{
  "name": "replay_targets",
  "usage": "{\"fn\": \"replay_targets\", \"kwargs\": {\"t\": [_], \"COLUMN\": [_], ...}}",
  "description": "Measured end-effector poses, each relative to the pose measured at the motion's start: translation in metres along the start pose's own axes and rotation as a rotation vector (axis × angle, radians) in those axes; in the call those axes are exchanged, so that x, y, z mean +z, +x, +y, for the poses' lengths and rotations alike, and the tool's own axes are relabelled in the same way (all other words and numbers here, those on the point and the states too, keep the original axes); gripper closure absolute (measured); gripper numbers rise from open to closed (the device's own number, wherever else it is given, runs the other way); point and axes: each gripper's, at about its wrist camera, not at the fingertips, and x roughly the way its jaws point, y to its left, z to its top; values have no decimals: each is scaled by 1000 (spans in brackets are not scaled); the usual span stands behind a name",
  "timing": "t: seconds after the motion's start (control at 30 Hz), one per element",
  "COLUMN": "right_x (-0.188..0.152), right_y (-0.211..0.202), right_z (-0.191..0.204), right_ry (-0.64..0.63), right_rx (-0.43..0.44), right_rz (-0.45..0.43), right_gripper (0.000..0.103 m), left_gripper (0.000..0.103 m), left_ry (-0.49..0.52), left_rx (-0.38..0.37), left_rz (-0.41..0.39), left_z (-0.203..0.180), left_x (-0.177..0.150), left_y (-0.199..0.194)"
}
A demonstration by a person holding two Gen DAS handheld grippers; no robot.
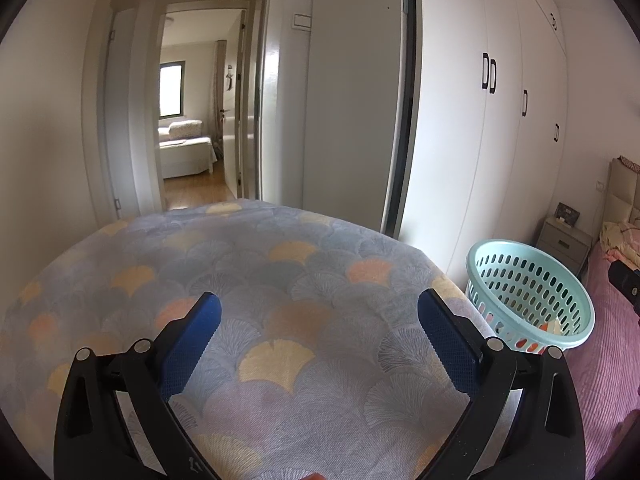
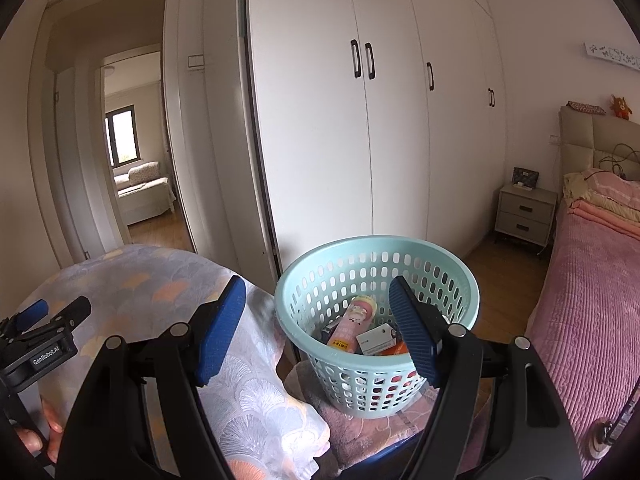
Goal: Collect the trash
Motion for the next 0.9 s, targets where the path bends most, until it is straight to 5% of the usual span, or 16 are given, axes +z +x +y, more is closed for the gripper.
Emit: {"fn": "replay_targets", "kwargs": {"t": [0.9], "right_x": [-1], "right_y": [2], "right_z": [0], "right_ry": [-10], "right_rx": [9], "right_rz": [6], "right_gripper": [33], "left_gripper": [7], "left_ry": [9], "left_rx": [1], "left_rz": [-4], "left_z": [-2], "left_x": [-2], "left_y": [-1]}}
